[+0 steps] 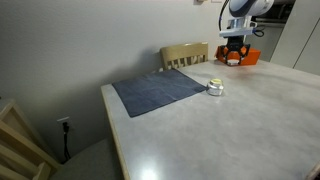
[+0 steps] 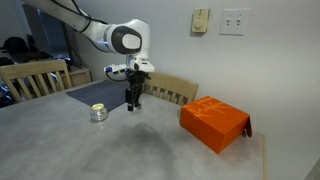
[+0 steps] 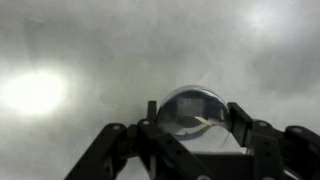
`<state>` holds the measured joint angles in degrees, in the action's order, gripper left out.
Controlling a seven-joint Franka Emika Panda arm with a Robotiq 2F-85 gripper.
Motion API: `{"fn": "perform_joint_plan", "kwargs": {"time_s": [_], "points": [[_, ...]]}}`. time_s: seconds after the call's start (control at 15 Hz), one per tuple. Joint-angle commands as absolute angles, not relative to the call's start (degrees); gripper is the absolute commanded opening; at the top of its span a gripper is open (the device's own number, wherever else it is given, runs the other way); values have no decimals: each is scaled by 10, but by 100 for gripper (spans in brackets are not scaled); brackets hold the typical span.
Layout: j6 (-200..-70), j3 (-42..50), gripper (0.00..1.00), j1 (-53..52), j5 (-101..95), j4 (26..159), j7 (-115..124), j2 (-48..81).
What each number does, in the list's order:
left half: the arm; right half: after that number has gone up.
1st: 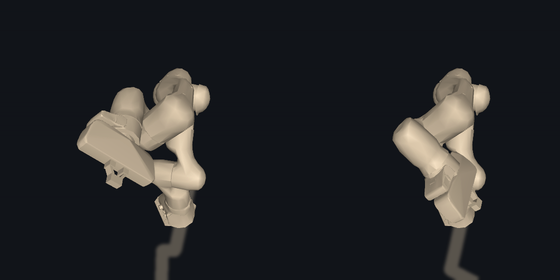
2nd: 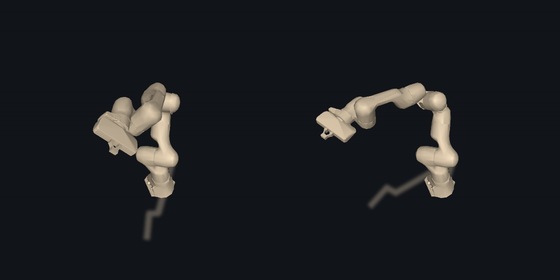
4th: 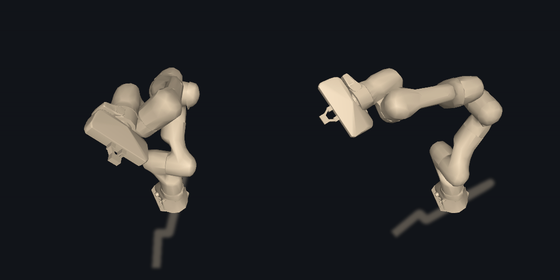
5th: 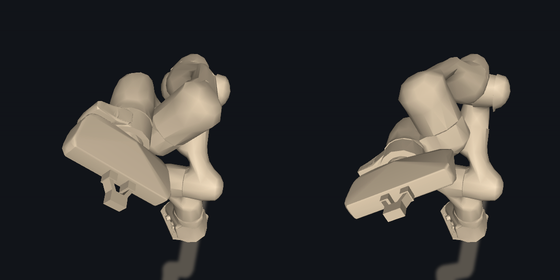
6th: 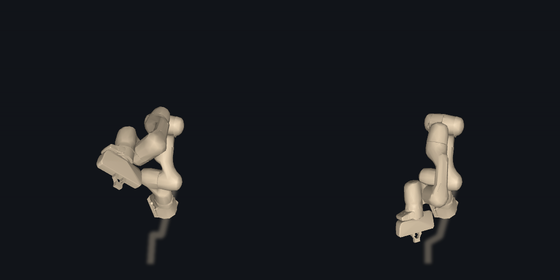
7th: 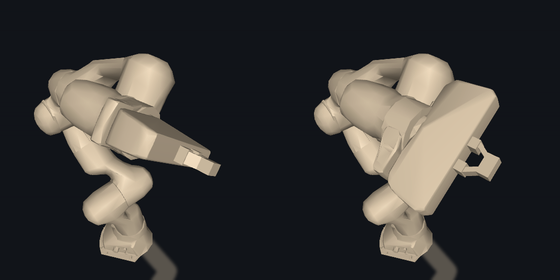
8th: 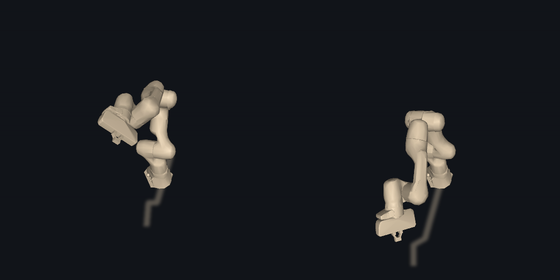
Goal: Remove the lid from the silver container
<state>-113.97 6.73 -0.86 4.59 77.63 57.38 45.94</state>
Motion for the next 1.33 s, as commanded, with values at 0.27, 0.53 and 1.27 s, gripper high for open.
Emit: {"fn": "perform_joint_plan", "kwargs": {"time_s": [0.27,0.53,1.27], "points": [[-1138,69,69,-10,47,770,573,466],[-1208,63,44,-8,58,796,571,459],[-1213,47,44,0,93,753,554,545]]}}
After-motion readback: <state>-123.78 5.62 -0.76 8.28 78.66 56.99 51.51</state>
